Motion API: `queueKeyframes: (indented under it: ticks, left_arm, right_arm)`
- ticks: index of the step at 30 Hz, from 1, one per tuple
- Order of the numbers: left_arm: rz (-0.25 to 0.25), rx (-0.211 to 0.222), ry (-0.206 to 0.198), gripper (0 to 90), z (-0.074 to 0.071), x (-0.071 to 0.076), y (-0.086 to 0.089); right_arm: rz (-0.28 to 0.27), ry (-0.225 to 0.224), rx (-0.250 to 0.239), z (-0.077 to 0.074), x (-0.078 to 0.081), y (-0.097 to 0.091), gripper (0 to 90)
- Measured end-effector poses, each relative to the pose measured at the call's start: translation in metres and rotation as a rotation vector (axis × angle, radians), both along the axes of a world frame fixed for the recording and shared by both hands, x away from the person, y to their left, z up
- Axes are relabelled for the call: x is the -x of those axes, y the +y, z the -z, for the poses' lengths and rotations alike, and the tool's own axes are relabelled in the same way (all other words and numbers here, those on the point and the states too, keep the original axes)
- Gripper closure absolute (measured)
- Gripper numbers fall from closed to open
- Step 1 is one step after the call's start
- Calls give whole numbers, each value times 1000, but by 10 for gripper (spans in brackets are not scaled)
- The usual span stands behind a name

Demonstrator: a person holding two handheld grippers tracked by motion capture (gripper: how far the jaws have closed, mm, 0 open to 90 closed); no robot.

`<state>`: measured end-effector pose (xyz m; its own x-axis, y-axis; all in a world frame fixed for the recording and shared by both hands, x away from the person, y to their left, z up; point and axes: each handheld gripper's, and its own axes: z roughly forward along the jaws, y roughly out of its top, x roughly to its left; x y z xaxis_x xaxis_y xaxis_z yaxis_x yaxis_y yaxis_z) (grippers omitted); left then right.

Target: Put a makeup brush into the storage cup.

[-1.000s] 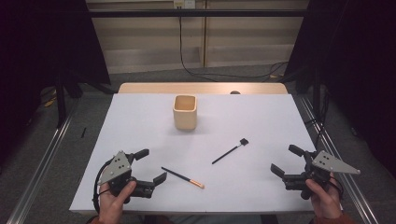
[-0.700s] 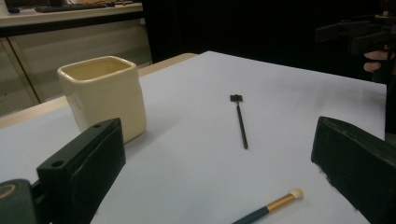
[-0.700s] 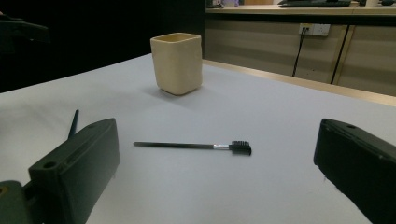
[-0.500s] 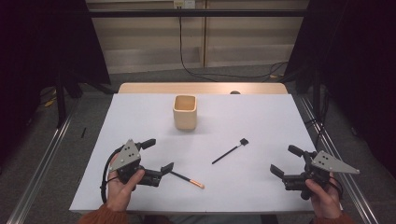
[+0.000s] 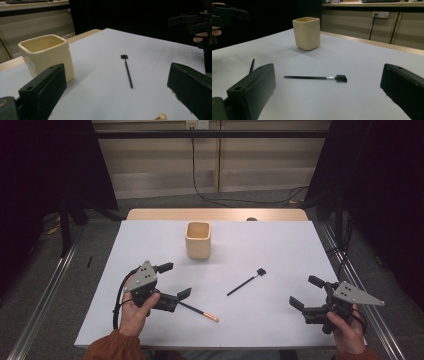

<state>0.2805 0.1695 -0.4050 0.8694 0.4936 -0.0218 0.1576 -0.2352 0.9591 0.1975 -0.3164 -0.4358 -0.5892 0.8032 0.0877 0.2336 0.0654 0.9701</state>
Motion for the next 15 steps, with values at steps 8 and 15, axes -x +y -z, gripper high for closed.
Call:
queueKeyframes:
  ticks: [8,15]
  left_arm:
    - [32,-32,17,23,-4,-15,-11]
    - [85,-52,38,23,-7,-21,-23]
  right_arm:
    - [-1,1,-1,0,0,0,0]
    - [-3,5,1,1,0,0,0]
